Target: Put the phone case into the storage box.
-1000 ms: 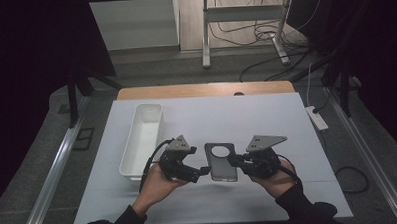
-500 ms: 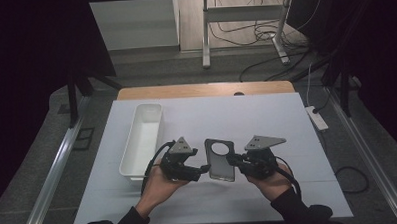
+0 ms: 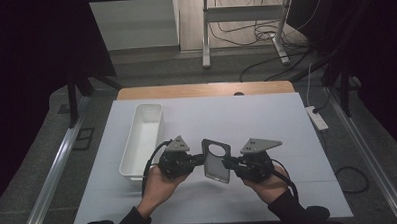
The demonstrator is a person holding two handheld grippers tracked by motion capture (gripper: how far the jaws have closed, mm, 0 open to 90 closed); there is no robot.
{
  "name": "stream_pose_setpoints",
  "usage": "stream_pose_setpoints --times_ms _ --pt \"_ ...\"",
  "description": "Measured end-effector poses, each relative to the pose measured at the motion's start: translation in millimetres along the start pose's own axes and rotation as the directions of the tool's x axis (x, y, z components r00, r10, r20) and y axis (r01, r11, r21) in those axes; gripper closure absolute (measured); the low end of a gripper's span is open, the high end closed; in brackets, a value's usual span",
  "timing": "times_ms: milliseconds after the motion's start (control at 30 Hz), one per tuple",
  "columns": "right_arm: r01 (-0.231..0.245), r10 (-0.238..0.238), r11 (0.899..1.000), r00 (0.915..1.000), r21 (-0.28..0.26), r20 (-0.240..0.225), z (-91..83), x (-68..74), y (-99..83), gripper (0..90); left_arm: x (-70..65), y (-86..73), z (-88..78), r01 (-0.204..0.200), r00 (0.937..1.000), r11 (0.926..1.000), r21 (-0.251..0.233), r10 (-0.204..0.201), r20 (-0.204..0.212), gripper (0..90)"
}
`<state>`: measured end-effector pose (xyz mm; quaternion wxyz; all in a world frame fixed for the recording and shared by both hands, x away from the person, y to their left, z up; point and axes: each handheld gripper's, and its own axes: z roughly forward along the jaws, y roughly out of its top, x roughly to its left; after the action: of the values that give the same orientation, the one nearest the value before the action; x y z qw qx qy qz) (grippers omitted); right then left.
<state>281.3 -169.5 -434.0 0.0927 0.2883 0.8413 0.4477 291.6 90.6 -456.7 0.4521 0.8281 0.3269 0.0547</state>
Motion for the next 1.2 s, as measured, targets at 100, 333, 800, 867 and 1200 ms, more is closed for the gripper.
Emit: stream_pose_setpoints --times_ms 100,333,800,867,1200 --pt "0.009 -0.009 1.000 0.9991 0.011 -0.041 3.1 3.5 0.2 78.5 -0.5 1.5 0.1 0.014 0.9994 0.9999 -0.002 -0.014 -0.031 88.5" --pt "0.047 -0.046 0.999 0.9986 0.023 -0.024 6.6 12.2 1.3 65.4 0.3 3.6 3.5 0.055 0.9960 0.9984 0.017 -0.053 -0.072 89.0" --pt "0.004 -0.001 0.997 0.9992 0.078 -0.039 1.8 -1.8 -1.0 41.5 13.5 12.0 -7.8 0.071 0.9915 0.9974 0.006 -0.070 -0.109 89.0" --pt "0.003 0.001 0.996 0.9991 0.085 -0.041 1.1 -3.7 -2.3 38.3 14.7 13.4 -8.2 0.069 0.9913 0.9976 0.006 -0.068 -0.112 89.0" --pt "-0.006 0.011 0.995 0.9989 0.102 -0.045 -5.7 -12.0 -9.9 33.3 20.8 19.6 -10.9 0.074 0.9908 0.9972 0.010 -0.072 -0.114 89.0"
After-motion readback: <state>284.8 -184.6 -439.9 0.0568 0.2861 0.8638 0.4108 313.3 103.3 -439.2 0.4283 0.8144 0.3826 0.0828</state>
